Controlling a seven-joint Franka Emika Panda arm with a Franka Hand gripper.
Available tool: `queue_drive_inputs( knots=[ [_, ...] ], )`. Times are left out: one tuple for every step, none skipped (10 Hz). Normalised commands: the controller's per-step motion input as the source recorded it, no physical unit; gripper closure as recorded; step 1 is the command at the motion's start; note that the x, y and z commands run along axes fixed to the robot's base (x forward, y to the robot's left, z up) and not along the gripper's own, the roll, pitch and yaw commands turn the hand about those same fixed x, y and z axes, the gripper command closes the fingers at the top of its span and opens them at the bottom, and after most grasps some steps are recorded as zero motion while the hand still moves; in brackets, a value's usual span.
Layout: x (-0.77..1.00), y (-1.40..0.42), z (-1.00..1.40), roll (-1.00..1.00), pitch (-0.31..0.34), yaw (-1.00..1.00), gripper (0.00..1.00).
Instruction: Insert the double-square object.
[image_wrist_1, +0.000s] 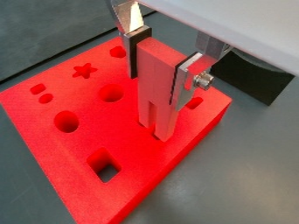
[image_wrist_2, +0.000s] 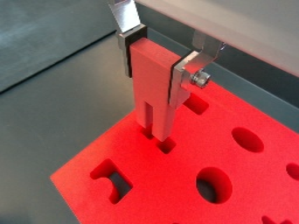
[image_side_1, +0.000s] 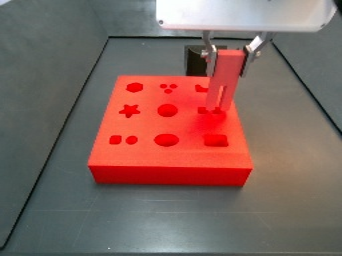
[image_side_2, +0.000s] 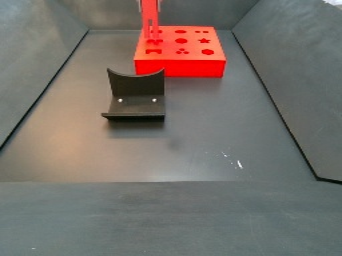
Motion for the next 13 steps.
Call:
queue_drive_inputs(
  knots=[
    [-0.18, 0.00, -0.13, 0.00, 0.123, -0.26, 1.00],
    [-0.24, 0.00, -0.12, 0.00, 0.061, -0.21, 1.00],
    [-0.04, 0.00, -0.13, 0.00, 0.000, -0.18, 1.00],
    [0.00, 0.00, -0.17, 0.01, 0.000, -0.04, 1.00],
    [0.07, 0.05, -0.24, 0.02, 0.000, 0.00, 1.00],
    [0.43, 0.12, -0.23, 0.00, 0.020, 0.08, 1.00],
    [0.48, 0.14, -0.29, 0.00, 0.044, 0.09, 1.00],
    [0.11, 0.00, -0.28, 0.01, 0.000, 0.00, 1.00],
    [0.03, 0.00, -0.31, 0.01, 0.000, 0.00, 1.00],
    [0.00, 0.00, -0.52, 0.02, 0.000, 0.00, 1.00],
    [0.00, 0.00, -0.68, 0.02, 0.000, 0.00, 1.00],
    [0.00, 0.00, -0.67, 0.06, 0.000, 0.00, 1.00],
    [0.00, 0.00, -0.61, 0.08, 0.000, 0.00, 1.00]
  ],
)
